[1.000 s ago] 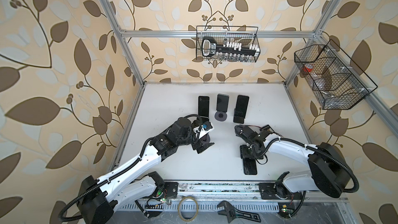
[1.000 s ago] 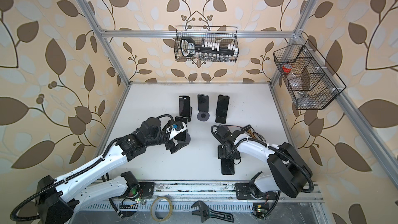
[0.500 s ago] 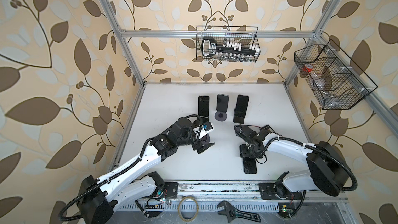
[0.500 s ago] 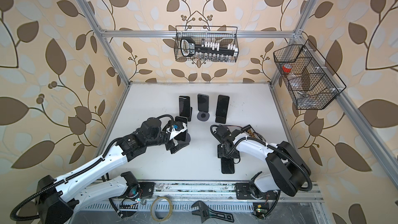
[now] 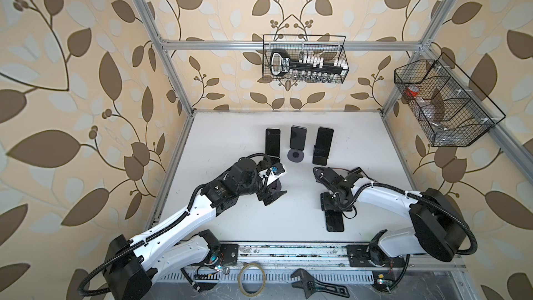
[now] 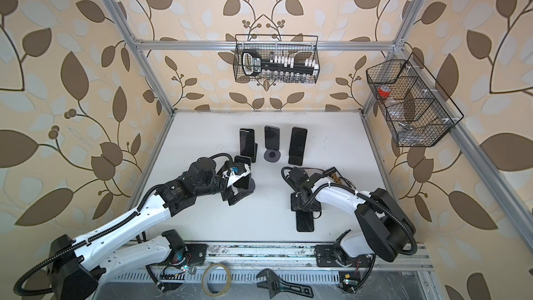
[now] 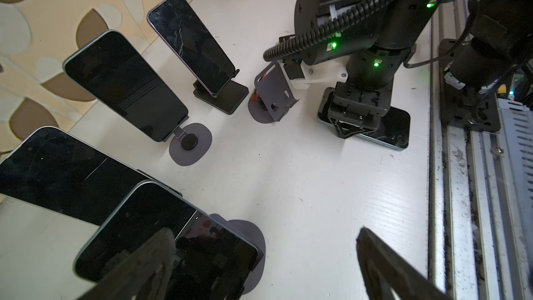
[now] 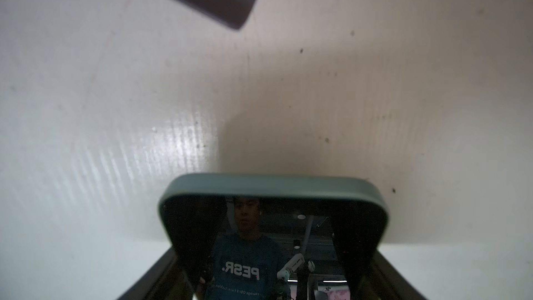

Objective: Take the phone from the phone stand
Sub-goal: 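Open the right gripper and lift it off the flat grey-green phone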

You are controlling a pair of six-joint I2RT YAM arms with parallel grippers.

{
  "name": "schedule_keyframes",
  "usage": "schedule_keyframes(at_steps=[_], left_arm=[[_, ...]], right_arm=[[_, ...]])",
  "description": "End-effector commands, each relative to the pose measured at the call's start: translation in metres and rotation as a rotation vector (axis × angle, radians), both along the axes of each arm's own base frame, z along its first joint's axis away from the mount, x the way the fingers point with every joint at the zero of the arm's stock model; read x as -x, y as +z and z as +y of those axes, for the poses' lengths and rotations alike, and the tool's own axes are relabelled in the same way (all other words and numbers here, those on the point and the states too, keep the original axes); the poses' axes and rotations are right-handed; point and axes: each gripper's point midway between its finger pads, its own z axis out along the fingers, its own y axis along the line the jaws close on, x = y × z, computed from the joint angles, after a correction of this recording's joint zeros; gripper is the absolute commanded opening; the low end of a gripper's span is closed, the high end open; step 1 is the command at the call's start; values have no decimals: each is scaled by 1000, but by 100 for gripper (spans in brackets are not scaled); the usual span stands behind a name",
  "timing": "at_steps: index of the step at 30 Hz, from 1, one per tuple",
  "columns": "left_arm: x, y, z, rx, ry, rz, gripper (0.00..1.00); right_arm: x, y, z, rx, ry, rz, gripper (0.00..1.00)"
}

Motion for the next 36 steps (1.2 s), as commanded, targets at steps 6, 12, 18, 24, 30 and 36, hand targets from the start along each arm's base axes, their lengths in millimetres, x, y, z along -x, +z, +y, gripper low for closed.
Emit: schedule_keyframes(at_steps=[6,12,18,24,30,36], left_arm=[[1,20,-2,20,-18,-61,98],[1,19,-2,20,-19,-59,98],[2,20,-2,20,-18,-61,98],[2,20,-2,21,-18,-59,98],[2,21,-2,23,-17,-64,98],[3,21,-2,24,-17,-65,98]], right_arm=[[5,-20,-2,5,3,20,78],[6,-20,-4,7,-2,22,80],[7,-19,-3,2,-3,21,80],[7,-19,-5,10,-3,20,81],[6,-16,-4,5,-5,16,91],[4,-12,-4,4,-13,2,95]])
